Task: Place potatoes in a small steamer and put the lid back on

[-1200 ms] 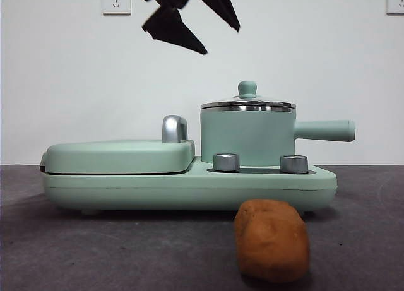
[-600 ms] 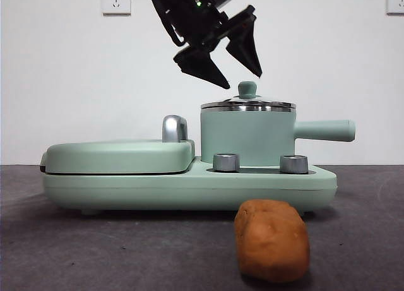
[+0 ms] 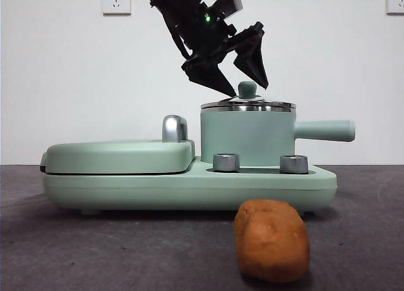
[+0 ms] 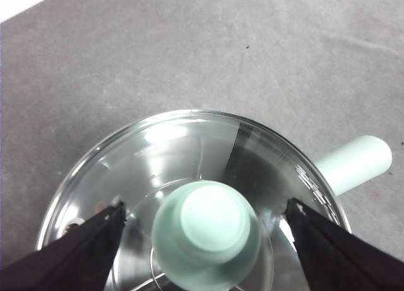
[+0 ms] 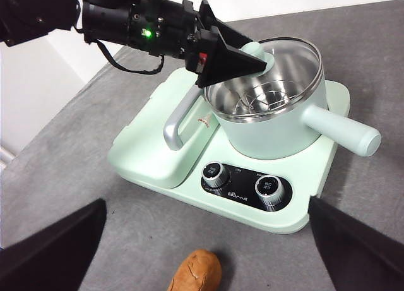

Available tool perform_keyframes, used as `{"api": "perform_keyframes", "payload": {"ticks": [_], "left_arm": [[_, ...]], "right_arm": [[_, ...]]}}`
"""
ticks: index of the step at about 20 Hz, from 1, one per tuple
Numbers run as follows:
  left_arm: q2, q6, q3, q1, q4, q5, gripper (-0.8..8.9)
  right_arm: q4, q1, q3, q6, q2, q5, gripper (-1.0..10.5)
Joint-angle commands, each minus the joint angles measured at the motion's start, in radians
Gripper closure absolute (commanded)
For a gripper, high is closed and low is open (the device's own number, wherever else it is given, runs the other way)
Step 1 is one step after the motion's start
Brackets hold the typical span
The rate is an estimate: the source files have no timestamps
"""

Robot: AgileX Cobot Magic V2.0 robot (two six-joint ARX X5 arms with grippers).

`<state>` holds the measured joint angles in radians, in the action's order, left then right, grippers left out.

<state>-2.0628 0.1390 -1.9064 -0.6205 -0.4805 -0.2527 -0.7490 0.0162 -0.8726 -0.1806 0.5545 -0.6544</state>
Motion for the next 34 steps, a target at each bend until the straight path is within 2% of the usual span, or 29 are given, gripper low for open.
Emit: {"api": "perform_keyframes", "payload": {"ticks": [1, 3, 6, 11, 16, 19, 21, 26, 31, 34], "left_arm": [[-0.038, 0.010, -0.031, -0.010, 0.011, 0.002, 4.14], [-0.039, 0.010, -0.031, -0.012, 0.013, 0.002, 4.45], [-0.039, 0.010, -0.031, -0.014, 0.017, 0.002, 6.02], [-0.039, 0.010, -0.031, -0.015, 0.018, 0.002, 7.72], [-0.025, -0.003, -0.037, -0.014, 0.025, 0.002, 7.92], [0.021, -0.001, -0.038, -0.013, 0.006, 0.002, 7.92], [0.061, 0.003, -0.039, -0.013, -0.028, 0.002, 7.92], [0.166, 0.011, -0.039, 0.018, -0.124, 0.002, 7.92], [0.262, 0.010, -0.039, 0.071, -0.247, 0.002, 7.95], [0.312, 0.011, -0.039, 0.103, -0.289, 0.002, 7.96]], "right_arm": [[0.007, 0.002, -0.019, 0.010, 0.006, 0.000, 4.4], [0.007, 0.002, -0.019, 0.010, 0.006, 0.000, 4.4], [0.007, 0.002, -0.019, 0.010, 0.006, 0.000, 4.4], [0.007, 0.002, -0.019, 0.010, 0.006, 0.000, 4.4], [-0.044, 0.002, -0.019, 0.025, 0.026, 0.051, 4.4], [-0.053, 0.027, -0.021, 0.021, 0.058, 0.052, 4.4], [-0.058, 0.065, -0.034, -0.016, 0.089, 0.062, 4.4], [-0.102, 0.230, -0.124, -0.092, 0.212, 0.211, 4.4], [-0.119, 0.473, -0.174, -0.197, 0.386, 0.354, 4.4], [-0.115, 0.624, -0.174, -0.261, 0.504, 0.472, 4.4]]}}
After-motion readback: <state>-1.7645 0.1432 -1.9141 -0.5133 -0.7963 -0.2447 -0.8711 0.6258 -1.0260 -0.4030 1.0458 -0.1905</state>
